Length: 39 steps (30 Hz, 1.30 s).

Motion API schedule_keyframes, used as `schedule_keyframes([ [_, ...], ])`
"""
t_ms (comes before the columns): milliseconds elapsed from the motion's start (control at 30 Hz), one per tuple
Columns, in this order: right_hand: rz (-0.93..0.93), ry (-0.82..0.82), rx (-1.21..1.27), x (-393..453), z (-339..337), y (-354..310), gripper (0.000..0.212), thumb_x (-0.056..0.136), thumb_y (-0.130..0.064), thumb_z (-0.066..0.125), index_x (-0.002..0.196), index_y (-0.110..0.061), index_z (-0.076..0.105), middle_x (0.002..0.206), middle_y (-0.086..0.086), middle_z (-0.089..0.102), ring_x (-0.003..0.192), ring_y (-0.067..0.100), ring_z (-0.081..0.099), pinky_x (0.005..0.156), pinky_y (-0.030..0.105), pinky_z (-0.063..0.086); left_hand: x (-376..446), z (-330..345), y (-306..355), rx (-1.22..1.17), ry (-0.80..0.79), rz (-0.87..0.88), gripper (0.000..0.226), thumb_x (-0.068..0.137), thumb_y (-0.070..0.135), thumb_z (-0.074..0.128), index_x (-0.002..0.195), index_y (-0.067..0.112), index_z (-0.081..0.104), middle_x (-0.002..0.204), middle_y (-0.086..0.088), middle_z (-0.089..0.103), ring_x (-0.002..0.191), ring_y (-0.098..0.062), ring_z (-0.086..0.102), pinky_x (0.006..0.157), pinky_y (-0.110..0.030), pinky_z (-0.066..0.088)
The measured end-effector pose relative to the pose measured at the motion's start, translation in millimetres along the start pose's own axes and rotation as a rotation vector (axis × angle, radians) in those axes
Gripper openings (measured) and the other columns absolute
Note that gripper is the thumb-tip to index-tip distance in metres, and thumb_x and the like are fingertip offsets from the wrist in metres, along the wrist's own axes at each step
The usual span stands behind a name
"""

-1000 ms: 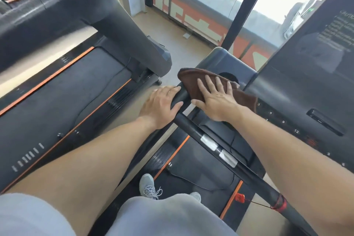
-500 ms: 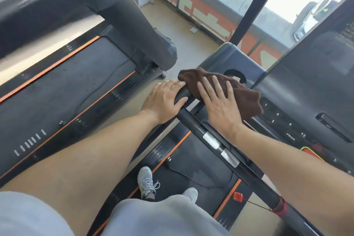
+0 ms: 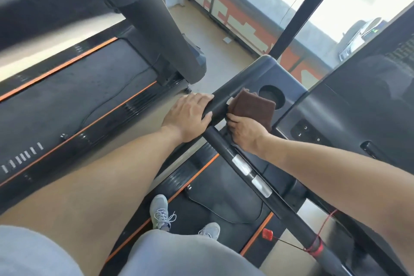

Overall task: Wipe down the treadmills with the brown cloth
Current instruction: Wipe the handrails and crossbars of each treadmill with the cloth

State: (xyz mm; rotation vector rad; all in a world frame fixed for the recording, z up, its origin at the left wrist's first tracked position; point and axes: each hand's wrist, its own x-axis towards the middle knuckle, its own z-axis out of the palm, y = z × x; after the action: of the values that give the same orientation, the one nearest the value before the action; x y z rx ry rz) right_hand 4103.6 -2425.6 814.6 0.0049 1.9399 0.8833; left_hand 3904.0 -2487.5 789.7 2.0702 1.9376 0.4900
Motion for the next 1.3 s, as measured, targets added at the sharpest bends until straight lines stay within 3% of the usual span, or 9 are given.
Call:
schedule_keyframes([
  [200,0.089,0.103,0.165,-22,12,-5,0.045,0.105,-0.031,0.042,0.148,-0.023,0.054,0.157,-0.004,0.047,0.157,0.024,0.014,0.127,0.050,-0.010,-4,-4,5,0.016,0.006,0.024,0.054,0.100,0.039,0.045,0.148,0.015,0.046,0.146,-0.003,0.054,0.136,-0.025,0.048,0.117,-0.044,0.032],
  [333,0.342,0.385,0.652,-54,41,-2,0.055,0.105,-0.032,0.043,0.159,-0.032,0.033,0.170,-0.007,0.022,0.159,0.029,0.001,0.125,0.063,-0.002,-3,-8,8,-0.001,0.062,0.004,0.051,0.099,0.038,0.048,0.142,0.012,0.055,0.131,-0.009,0.063,0.122,-0.031,0.058,0.112,-0.044,0.037],
  [467,0.783,0.508,1.096,-58,43,-13,0.069,0.103,-0.043,0.050,0.163,-0.024,0.024,0.170,-0.001,0.025,0.157,0.033,0.019,0.124,0.061,0.015,-4,-12,9,-0.025,0.070,-0.084,0.042,0.100,0.036,0.054,0.134,0.012,0.061,0.117,-0.010,0.068,0.105,-0.036,0.061,0.098,-0.043,0.044],
  [600,1.016,0.575,1.393,-39,31,6,0.056,0.106,-0.037,0.045,0.158,-0.020,0.033,0.162,0.001,0.041,0.147,0.027,0.041,0.123,0.046,0.027,16,-17,14,0.071,0.047,-0.130,0.054,0.099,0.053,0.032,0.114,0.014,0.066,0.101,-0.007,0.072,0.096,-0.034,0.066,0.088,-0.044,0.045],
  [700,1.193,0.660,1.638,-39,40,34,0.039,0.103,-0.024,0.054,0.141,-0.022,0.049,0.145,0.004,0.052,0.131,0.031,0.049,0.105,0.048,0.045,44,-18,24,0.046,-0.009,-0.202,0.049,0.104,0.054,0.037,0.128,0.017,0.059,0.119,-0.007,0.067,0.113,-0.032,0.060,0.095,-0.046,0.044],
  [933,1.873,1.256,1.726,-87,58,107,0.023,0.097,-0.014,0.049,0.116,-0.024,0.056,0.116,-0.011,0.056,0.108,0.008,0.055,0.095,0.025,0.042,111,3,60,-0.199,-0.114,-0.366,0.064,0.103,0.064,0.030,0.151,0.023,0.040,0.149,-0.005,0.048,0.135,-0.028,0.047,0.106,-0.045,0.040],
  [1033,1.690,1.072,1.554,-105,72,136,0.028,0.098,-0.013,0.051,0.120,-0.027,0.061,0.125,-0.007,0.057,0.119,0.015,0.054,0.094,0.029,0.043,125,14,62,-0.147,-0.146,-0.427,0.073,0.100,0.070,0.025,0.152,0.021,0.041,0.148,-0.007,0.052,0.135,-0.031,0.049,0.109,-0.047,0.037],
  [1167,0.847,0.342,1.545,-76,90,122,0.037,0.094,-0.032,0.062,0.130,-0.039,0.066,0.138,-0.004,0.060,0.128,0.027,0.054,0.104,0.041,0.047,126,19,61,-0.073,-0.116,-0.451,0.072,0.100,0.070,0.025,0.146,0.020,0.049,0.139,-0.009,0.062,0.129,-0.032,0.054,0.106,-0.046,0.038],
  [1300,0.675,0.268,1.272,-44,83,70,0.026,0.094,-0.034,0.047,0.101,-0.029,0.072,0.113,-0.013,0.069,0.121,0.020,0.049,0.092,0.038,0.039,124,14,65,-0.036,-0.085,-0.443,0.069,0.100,0.069,0.027,0.136,0.019,0.058,0.126,-0.010,0.067,0.120,-0.034,0.058,0.101,-0.045,0.041],
])
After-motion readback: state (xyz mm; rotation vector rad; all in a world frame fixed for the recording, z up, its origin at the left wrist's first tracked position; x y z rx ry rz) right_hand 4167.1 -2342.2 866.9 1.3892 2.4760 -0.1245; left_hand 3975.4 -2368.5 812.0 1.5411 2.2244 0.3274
